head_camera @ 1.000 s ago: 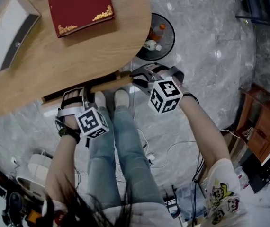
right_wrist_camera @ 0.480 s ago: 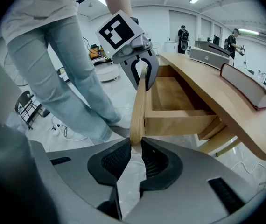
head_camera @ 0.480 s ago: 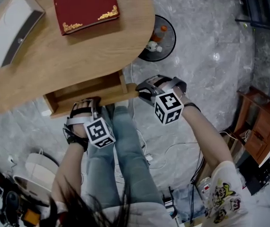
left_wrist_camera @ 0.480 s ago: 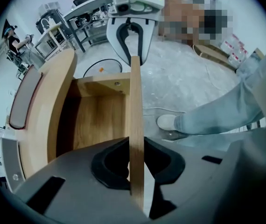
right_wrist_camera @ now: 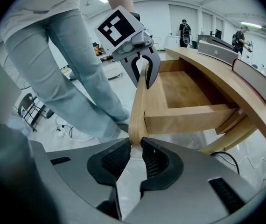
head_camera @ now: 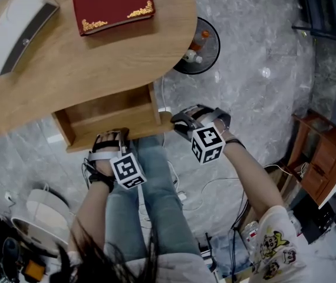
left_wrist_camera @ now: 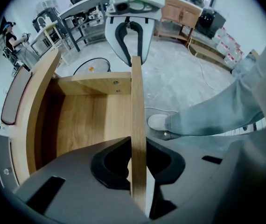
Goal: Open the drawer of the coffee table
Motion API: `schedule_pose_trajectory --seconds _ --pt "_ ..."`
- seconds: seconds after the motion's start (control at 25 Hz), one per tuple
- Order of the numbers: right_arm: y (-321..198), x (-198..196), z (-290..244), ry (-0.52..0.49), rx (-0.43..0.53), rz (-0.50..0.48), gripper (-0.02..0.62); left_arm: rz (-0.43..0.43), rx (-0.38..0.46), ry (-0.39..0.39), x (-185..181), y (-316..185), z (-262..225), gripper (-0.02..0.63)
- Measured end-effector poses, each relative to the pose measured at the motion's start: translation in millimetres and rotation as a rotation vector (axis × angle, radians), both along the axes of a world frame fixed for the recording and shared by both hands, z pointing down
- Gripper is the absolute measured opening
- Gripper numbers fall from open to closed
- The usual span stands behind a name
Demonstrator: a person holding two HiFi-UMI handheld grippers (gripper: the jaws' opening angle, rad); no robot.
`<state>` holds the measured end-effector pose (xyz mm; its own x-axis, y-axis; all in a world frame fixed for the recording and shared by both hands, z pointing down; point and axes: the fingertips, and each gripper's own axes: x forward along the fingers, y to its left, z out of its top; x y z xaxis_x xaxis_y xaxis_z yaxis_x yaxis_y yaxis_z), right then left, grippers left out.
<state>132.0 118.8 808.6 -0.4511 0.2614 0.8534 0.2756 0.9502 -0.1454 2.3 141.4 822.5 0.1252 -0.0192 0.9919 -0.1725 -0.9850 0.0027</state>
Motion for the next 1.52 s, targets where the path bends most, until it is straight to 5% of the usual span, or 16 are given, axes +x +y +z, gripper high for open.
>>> schedule_pose_trajectory --seconds 0.68,0.88,1.2,1.52 --pt "4.3 1.0 15.9 0.066 -0.010 0.031 0.083 -0.011 0.042 0.032 1.7 3.3 14.8 0.069" --pt "6.2 0.0 10.8 0.079 -0.020 0.079 0.092 -0.075 0.054 0.027 -0.5 2.1 9.0 0.088" --pt "0.6 1.9 -21.8 0.110 -0.014 0.143 0.104 -0.105 0.038 0.015 -11.1 -1.6 -21.9 0.158" --pt "-36.6 -21.2 -96.2 0.054 0.046 0.267 0.105 -0.134 0.138 0.042 -11.7 -34.8 -91.3 0.159"
